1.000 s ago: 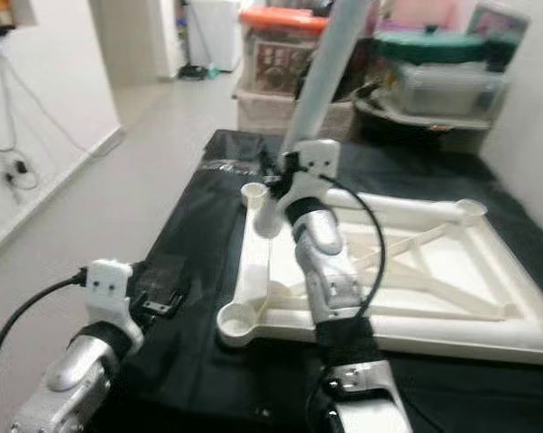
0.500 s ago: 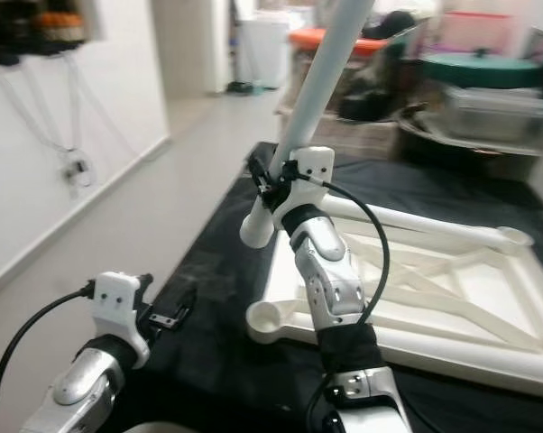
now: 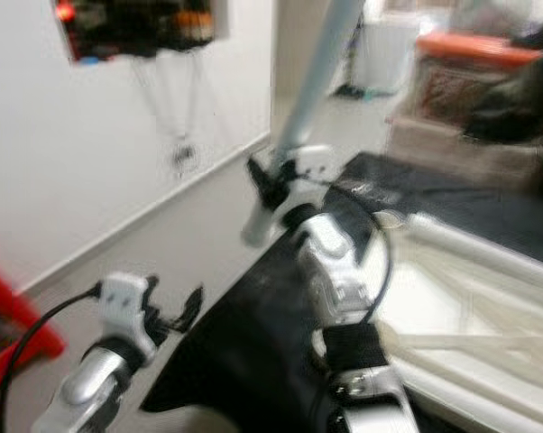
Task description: Building children table
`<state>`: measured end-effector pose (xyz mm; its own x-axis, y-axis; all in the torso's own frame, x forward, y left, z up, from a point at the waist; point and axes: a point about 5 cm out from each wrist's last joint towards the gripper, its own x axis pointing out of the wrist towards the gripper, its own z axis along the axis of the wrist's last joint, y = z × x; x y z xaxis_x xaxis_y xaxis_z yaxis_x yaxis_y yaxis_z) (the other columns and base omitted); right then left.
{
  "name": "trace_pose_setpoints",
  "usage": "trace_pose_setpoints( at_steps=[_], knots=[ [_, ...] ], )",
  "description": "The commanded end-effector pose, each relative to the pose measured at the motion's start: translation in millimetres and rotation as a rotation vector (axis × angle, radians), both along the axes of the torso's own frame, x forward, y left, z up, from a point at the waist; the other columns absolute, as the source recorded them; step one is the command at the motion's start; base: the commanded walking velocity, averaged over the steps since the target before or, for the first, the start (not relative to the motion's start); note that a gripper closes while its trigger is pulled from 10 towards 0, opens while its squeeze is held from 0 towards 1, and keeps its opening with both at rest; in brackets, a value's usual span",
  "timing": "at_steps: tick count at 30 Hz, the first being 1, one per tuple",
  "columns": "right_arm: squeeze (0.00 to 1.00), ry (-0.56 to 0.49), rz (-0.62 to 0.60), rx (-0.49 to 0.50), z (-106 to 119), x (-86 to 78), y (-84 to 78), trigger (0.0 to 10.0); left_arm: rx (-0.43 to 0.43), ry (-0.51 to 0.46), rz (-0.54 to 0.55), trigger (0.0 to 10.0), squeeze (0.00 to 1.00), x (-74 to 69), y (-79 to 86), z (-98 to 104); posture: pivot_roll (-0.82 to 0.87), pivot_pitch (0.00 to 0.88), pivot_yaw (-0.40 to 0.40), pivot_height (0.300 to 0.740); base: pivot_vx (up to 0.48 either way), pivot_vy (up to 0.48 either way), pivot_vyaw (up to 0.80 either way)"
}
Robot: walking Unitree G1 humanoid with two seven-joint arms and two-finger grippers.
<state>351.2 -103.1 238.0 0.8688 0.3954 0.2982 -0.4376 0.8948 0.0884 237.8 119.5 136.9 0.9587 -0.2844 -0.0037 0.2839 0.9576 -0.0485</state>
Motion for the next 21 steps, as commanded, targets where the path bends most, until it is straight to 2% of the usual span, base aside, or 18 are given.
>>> trace_pose_setpoints(
  at_steps=[1, 21],
  knots=[
    [0.00, 0.003, -0.013, 0.012, 1.9, -0.1, -7.3, 10.0, -0.006, 0.007, -0.006, 10.0, 0.00, -1.1, -2.7, -1.4, 0.13, 0.000, -0.057, 0.740, 0.000, 0.000, -0.79],
    [0.00, -0.014, 0.032, 0.001, 2.9, -3.5, -10.8, 10.0, 0.006, 0.018, -0.003, 10.0, 0.00, -1.7, 0.1, -4.8, 0.13, 0.000, -0.051, 0.740, 0.000, 0.000, -0.79]
  ],
)
